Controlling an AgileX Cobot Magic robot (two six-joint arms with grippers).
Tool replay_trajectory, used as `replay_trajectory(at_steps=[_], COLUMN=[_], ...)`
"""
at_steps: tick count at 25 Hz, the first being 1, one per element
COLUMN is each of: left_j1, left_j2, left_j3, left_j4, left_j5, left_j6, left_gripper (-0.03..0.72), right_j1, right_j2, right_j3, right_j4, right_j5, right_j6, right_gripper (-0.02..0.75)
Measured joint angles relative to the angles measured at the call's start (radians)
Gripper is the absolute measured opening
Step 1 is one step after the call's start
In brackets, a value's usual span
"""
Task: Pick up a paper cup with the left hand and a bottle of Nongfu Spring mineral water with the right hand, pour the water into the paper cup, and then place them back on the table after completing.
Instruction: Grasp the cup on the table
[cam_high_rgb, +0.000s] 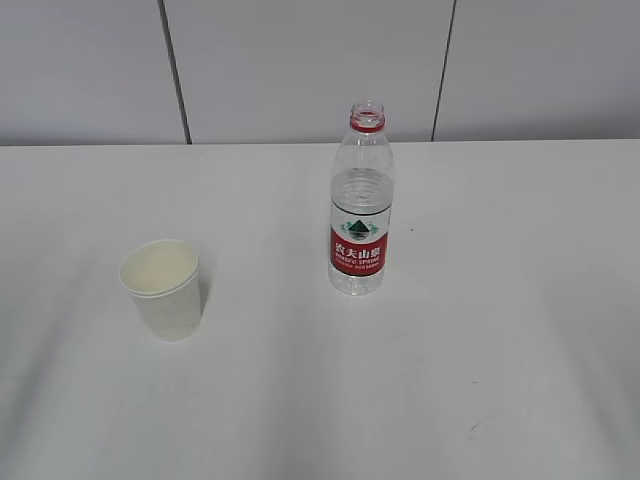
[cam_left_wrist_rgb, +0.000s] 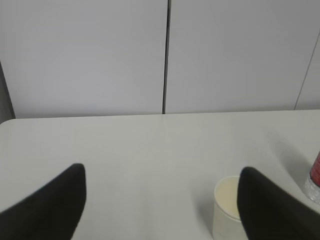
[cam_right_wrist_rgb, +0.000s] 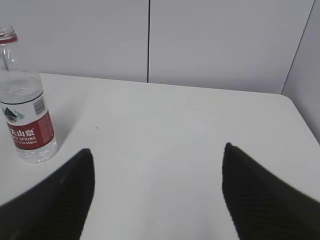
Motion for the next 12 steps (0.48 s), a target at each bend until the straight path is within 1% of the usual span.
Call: replay_trajectory(at_steps=[5, 10, 12], left_j1=[0.0, 0.0, 0.0], left_j2=[0.094, 0.2, 0.243], left_j3=[0.0, 0.0, 0.0], left_j4=[-0.015, -0.018, -0.018], left_j5=[-0.077, -0.2, -0.232], left_j6=[0.0, 0.0, 0.0], left_gripper=[0.563, 0.563, 0.563], right_j1=[0.0, 0.0, 0.0], right_j2=[0.095, 0.241, 0.312], right_j3=[0.0, 0.0, 0.0], right_j4=[0.0, -0.002, -0.02], right_j5=[-0.067, -0.21, -0.264], right_j6=[0.0, 0.0, 0.0], right_gripper=[0.587, 0.587, 0.587])
